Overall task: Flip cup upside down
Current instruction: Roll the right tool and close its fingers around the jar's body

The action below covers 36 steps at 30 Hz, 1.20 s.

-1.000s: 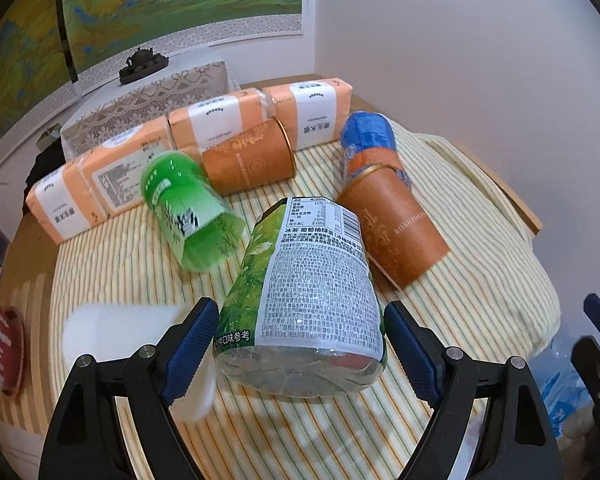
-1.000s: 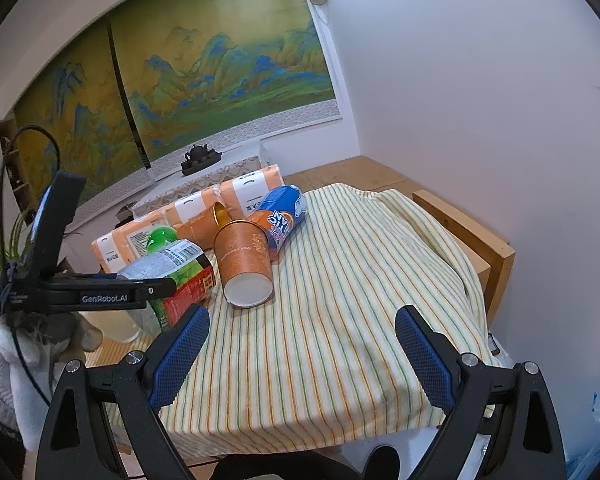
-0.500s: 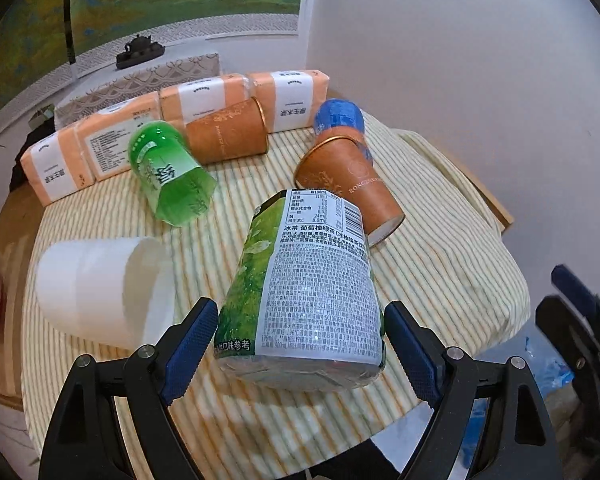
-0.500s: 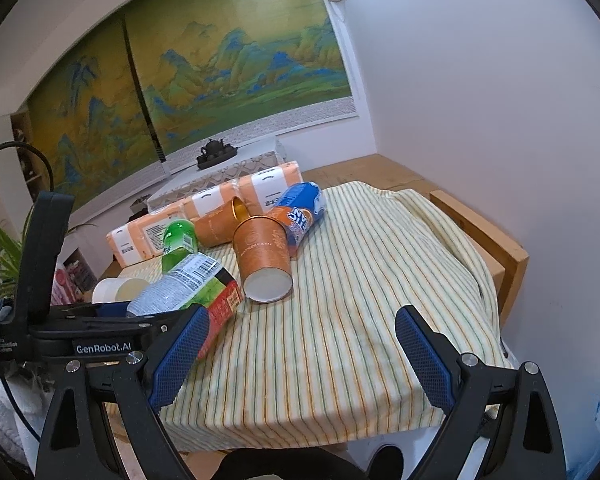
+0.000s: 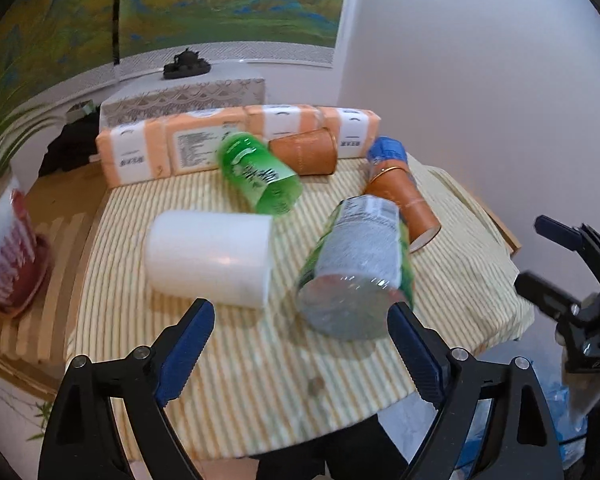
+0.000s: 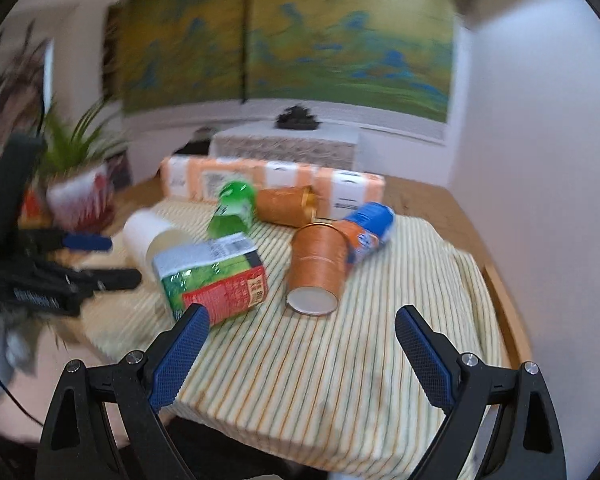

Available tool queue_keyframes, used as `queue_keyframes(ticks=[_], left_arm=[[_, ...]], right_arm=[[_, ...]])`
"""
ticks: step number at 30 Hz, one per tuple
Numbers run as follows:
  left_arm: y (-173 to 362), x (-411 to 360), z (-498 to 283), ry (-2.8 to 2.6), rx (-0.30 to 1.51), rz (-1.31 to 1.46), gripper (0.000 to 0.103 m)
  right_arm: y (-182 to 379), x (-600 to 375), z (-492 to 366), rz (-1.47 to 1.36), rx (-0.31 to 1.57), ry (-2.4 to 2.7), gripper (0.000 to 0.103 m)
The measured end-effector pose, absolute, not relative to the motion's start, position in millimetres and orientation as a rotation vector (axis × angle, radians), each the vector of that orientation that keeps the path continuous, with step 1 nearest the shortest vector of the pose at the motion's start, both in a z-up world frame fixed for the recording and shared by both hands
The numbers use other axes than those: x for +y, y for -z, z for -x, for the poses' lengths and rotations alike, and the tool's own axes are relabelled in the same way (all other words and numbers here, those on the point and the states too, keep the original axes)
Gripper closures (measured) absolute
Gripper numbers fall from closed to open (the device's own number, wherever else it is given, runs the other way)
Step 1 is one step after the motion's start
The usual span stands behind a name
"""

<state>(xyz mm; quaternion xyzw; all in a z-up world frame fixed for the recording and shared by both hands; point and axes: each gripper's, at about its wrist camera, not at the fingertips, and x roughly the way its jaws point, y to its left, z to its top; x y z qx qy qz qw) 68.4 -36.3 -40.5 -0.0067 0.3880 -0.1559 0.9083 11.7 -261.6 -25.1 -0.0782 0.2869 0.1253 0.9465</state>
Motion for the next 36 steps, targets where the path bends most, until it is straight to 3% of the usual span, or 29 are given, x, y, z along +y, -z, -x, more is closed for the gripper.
queue_keyframes(ticks=[8,15,22,36], left_arm=[[42.8,-2.9,-60.1,0.275,0.806,0.071,0.012],[47.8,32.4,-57.4,0.210,0.825,0.142,0.012],[56.2,66.5,-60.6,0.126,0.853,0.185,0.012],[63.0,90.2,-84.2,0.089,0.865,0.239,0.012]], right_arm=[[23.4,-213.9,-20.2,0.552,0.555,-0.538,0.011],[23.8,-178.6,-23.8,0.963,0.410,-0.768,0.011],[69.0,-143.2,-35.6,1.343,0.466,-0.904,0.013],[94.5,-122.5,-61.2,1.561,0.458,-1.007,0.013]])
